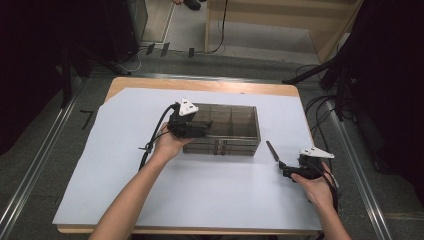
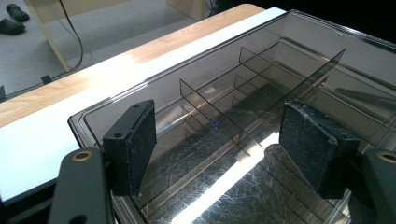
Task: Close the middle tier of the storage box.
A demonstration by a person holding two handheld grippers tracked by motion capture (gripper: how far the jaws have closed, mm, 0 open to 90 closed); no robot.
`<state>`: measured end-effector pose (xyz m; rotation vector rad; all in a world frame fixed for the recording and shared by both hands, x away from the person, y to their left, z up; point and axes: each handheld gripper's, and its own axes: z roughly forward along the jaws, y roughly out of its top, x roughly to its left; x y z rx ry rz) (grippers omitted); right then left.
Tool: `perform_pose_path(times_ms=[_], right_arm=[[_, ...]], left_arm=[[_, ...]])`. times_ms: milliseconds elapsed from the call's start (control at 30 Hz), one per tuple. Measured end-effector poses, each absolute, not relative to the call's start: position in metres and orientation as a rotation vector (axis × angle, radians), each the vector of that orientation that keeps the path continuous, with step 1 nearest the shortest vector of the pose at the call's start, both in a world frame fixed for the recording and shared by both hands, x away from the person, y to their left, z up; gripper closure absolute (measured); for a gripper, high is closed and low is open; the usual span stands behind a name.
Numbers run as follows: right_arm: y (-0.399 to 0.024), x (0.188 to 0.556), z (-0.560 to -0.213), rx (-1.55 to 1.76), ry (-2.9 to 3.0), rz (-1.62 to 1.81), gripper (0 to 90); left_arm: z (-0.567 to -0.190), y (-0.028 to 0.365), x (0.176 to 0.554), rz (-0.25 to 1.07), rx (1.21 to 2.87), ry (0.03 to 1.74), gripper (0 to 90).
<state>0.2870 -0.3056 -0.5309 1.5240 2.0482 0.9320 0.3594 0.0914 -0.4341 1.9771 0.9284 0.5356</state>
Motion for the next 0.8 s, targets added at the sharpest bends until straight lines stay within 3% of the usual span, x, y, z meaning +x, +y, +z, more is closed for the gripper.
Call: perform_pose_path(times_ms=[267, 800], right_arm=[[-0.3049, 0.2869, -0.5302, 1.517, 2.050, 0.927, 14.2], [-0.3029, 0.2830, -0.5252, 1.535, 2.054, 0.932, 27.8]], left_arm=[[-0.4330, 0.0864, 0.3604, 0.531, 1.989, 0.929, 29.2], [-0.4342, 0.0831, 0.3604, 0.526, 1.987, 0.911, 29.3]])
